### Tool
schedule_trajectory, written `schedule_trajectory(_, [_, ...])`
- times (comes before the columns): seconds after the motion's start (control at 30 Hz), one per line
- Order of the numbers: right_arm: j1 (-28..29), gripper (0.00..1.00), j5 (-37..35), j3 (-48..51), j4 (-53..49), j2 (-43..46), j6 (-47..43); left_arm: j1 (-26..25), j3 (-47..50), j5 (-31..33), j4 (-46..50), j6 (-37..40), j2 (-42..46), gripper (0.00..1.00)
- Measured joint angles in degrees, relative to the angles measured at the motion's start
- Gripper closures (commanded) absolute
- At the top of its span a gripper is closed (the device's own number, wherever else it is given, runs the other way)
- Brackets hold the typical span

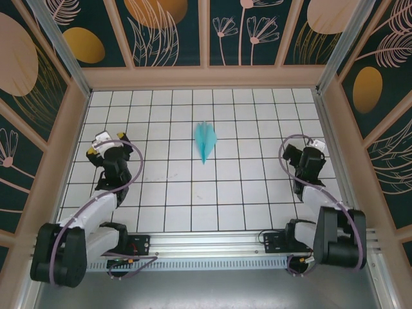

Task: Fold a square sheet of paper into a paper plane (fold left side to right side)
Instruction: Reset both arms

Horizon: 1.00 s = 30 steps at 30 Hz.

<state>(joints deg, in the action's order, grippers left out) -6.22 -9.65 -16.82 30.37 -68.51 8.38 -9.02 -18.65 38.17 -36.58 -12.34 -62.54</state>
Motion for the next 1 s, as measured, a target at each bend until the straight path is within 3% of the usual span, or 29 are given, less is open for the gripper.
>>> schedule_trajectory(0.13, [-0.07, 0.01, 2.86, 1.33, 12.41, -6.91, -2.19, 0.90, 2.95, -2.10, -9.05, 2.27, -5.57, 0.02])
schedule_trajectory(0.5, [-0.02, 0.01, 14.56, 1.86, 26.08, -11.21, -5.53, 0.90, 10.34, -10.69, -36.57, 8.96, -20.06, 0.01])
schedule_trajectory(0.8, [4.24, 0.01, 14.58, 5.75, 38.73, -19.45, -7.85, 2.69, 12.11, -18.95, -47.47, 10.84, -24.79, 0.02])
schedule_trajectory(1.0, [3.67, 0.01, 12.70, 4.17, 38.75, -19.45, -7.82, 5.31, 8.24, -22.47, -42.60, 9.97, -25.00, 0.01])
